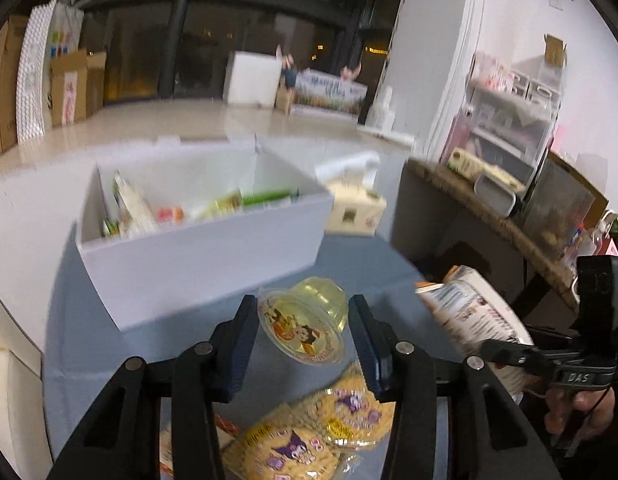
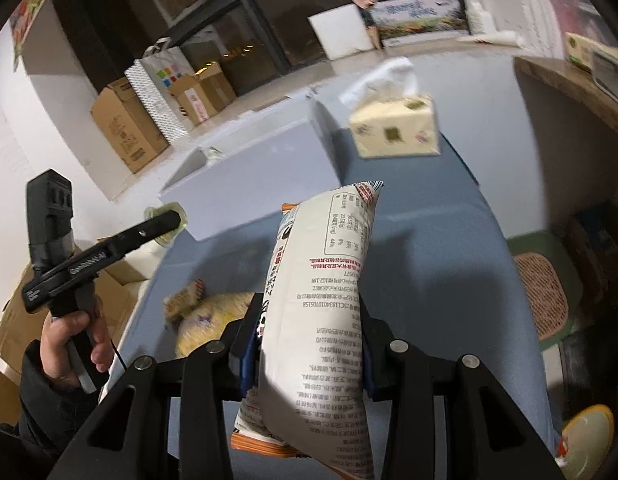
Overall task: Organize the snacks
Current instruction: 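Drop the chip bag and jelly cup into the white box with both grippers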
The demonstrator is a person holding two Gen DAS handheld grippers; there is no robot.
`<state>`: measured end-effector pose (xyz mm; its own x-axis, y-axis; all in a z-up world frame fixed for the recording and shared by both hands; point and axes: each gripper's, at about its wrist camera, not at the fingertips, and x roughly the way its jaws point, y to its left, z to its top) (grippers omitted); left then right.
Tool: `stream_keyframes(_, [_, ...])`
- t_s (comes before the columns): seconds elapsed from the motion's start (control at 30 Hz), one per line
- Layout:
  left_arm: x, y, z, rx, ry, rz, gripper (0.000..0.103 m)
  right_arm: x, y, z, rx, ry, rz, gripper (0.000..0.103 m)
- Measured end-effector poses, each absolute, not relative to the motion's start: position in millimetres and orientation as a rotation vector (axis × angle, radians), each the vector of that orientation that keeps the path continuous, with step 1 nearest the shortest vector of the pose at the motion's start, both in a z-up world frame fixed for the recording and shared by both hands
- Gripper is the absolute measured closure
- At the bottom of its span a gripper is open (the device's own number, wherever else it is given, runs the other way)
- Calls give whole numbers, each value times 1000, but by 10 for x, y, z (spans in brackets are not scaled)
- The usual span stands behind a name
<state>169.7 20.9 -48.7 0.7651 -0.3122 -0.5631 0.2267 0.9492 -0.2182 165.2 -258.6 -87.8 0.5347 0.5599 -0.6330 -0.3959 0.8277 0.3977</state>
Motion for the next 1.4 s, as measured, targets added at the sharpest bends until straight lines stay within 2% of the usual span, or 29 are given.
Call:
stream_keyframes(0.2, [1792,404,-112,-131,559,-258,52,1987,-2231,-508,178,752,643,60])
stream_keyframes(0.4, [2266,656,101,-148,536,-203,52,2568,-1828,-197,145,708,688,60])
stream_keyframes(0.77, [3114,1119,-87,-149,625,-82,51,3929,-1100,-15,111,759,639,60])
stream_keyframes(0.8, [3177,1159,-125,-146,637,-65,47,4015,-1061,-12,116,766,639,59])
stream_keyframes(0.83, [3227,1187,-159,-147,648,-48,29,4113,-1007,-12,121,770,641,58])
stream_keyframes(0.87, [3276,1221,-195,-149,665,-26,15,4180,-967,-8,124,774,640,52])
stream_keyframes(0.9, [3305,1249,-227,-152,678,-13,0,4236,-940,-15,130,782,641,22])
stream_keyframes(0.93, [3291,1269,-241,-157,671,-13,0,4288,-909,-30,136,800,645,5])
stream_keyframes(0.97, [3268,1291,-258,-165,666,-20,0,4315,-886,-49,140,812,634,0])
stream_keyframes(1.4, [2629,1243,-168,-163,625,-72,0,3693,-960,-121,56,743,664,0])
